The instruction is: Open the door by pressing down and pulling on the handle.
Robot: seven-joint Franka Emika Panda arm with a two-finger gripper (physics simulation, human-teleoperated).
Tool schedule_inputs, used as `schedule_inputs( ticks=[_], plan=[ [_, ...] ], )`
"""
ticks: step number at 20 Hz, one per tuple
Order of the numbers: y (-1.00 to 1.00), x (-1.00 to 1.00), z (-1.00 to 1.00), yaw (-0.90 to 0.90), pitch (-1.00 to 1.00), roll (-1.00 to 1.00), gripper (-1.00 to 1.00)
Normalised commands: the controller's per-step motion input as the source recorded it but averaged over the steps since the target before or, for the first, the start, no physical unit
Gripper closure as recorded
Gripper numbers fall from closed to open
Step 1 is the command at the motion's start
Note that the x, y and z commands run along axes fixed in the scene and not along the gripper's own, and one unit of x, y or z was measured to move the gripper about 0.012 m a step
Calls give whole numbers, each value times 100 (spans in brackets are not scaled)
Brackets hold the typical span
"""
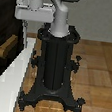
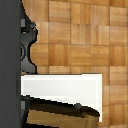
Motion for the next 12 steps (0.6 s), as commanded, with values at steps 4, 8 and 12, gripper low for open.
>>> schedule_inputs(
  ticks=[4,8,12],
  plan=[
    [-50,0,0,-8,0,0,-100],
    [-75,0,0,-8,0,0,-100],
    [0,0,0,-11,0,0,-100]
  ],
)
